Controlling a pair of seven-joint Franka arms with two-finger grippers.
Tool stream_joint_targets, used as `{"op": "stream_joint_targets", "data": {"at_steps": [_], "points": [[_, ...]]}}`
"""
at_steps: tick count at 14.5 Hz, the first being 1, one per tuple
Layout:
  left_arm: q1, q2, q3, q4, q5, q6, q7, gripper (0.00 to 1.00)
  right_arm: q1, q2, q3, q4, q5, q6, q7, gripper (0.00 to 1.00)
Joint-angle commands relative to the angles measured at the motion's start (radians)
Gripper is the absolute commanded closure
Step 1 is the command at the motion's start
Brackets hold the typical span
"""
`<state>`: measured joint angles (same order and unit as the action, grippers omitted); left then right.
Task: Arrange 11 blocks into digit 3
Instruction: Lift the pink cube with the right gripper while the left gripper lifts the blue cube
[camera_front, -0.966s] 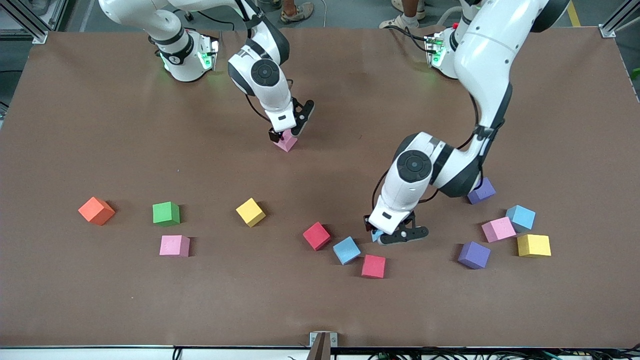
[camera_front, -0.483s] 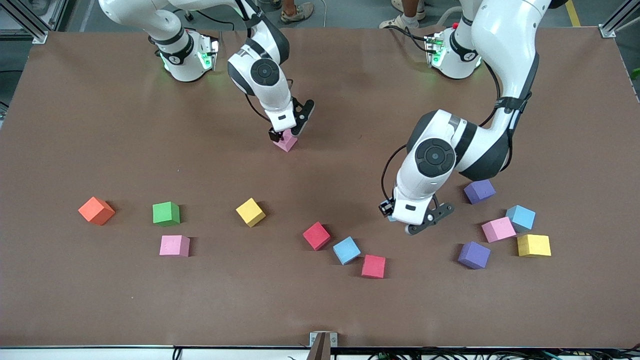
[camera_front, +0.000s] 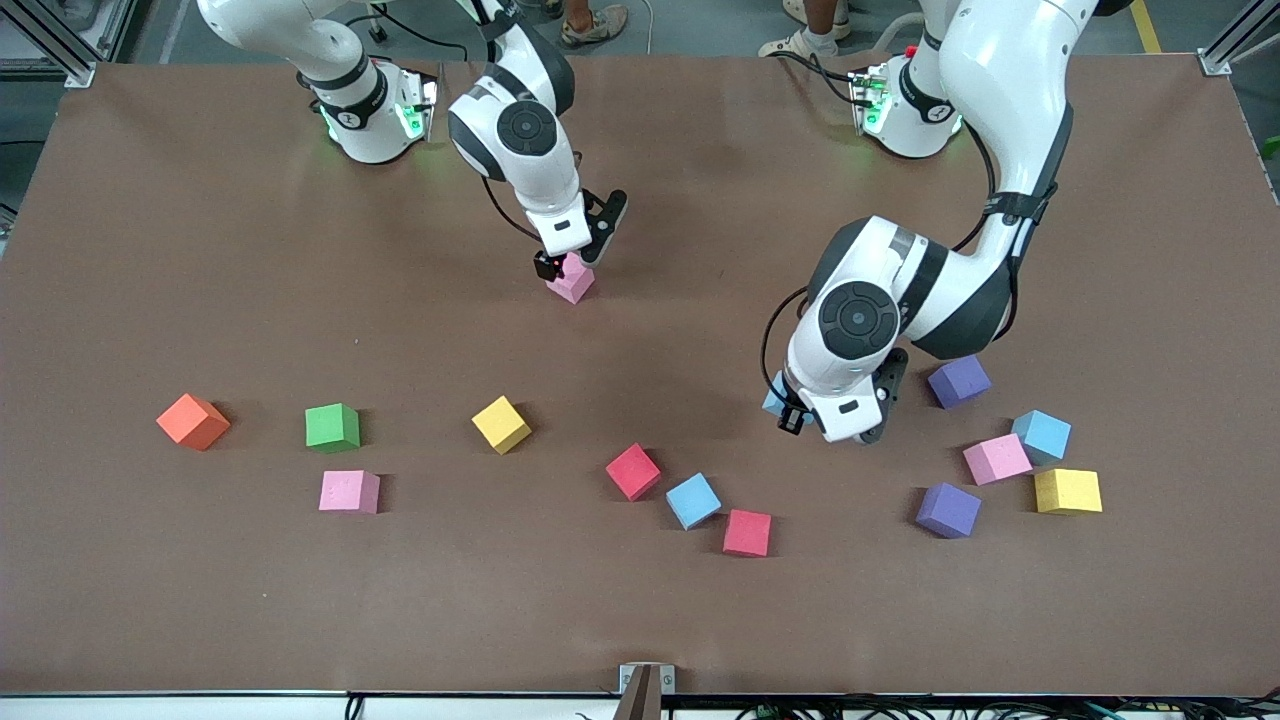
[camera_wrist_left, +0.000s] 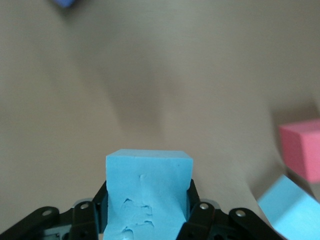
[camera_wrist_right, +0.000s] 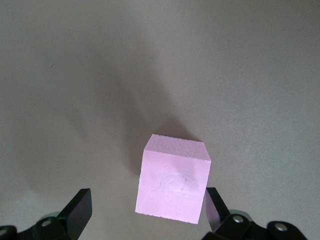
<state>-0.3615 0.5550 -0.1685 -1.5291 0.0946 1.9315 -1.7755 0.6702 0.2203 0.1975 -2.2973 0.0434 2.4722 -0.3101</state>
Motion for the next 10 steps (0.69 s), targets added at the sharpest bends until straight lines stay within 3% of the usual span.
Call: {"op": "stream_joint_targets", "data": {"at_steps": [1, 10], "points": [[0.003, -0.014, 0.003, -0.006, -0.003, -0.057, -0.100, 0.90, -0.017, 0.013, 0.010, -0.013, -0.040, 0.010, -0.007, 0.00], [-0.007, 0.031, 0.010, -0.005, 0.000, 0.007, -0.241, 0.93, -0.015, 0.076, 0.011, -0.011, -0.034, 0.066, -0.001, 0.00]]}}
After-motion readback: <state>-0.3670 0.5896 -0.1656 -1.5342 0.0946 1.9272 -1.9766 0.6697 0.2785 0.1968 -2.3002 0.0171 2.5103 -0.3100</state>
